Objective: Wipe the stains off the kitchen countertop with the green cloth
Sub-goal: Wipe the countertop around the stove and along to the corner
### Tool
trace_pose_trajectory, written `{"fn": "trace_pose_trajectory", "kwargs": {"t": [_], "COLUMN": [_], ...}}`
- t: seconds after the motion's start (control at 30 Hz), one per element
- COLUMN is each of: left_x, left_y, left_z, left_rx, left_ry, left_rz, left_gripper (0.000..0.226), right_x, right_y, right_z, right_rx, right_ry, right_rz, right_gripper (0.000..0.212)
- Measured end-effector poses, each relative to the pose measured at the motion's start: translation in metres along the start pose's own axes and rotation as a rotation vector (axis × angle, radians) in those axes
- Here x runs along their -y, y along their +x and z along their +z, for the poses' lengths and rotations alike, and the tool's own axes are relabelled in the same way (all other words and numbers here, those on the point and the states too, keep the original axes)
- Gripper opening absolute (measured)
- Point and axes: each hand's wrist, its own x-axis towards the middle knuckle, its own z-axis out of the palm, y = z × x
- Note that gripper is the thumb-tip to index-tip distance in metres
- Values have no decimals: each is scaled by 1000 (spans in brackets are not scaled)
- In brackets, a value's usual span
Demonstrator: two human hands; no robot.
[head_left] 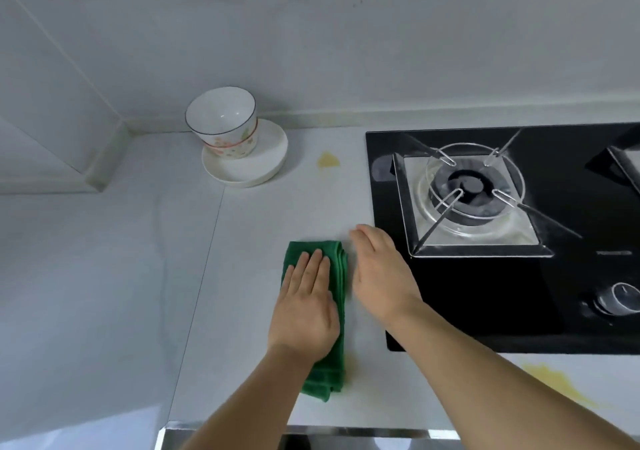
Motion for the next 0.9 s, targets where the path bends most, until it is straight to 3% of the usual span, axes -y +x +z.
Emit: {"fn": "trace_pose_trajectory", "kwargs": {"t": [0.2,0.4,0.57,0.73,0.9], "left_x": [17,30,26,24,18], "left_y": [96,227,311,300,182], "left_z": [-11,-22,-30,-26,-17], "left_rx": [-14,-48,-131,-108,-17], "left_ry": [12,31,76,78,55], "left_rz": [-56,-55,-78,-65,42], "left_gripper": [69,61,56,58,66], "right_x": [-28,-34,-39,-39,-34], "right_y": [64,64,65,66,65], "right_z": [14,32,36,33,22], "right_rx": [18,11,-57,-19,28], "right_ry": [-126,-207,-200,-217,-163], "right_rz": [207,196,226,233,202], "right_gripper": [57,65,57,57,63]}}
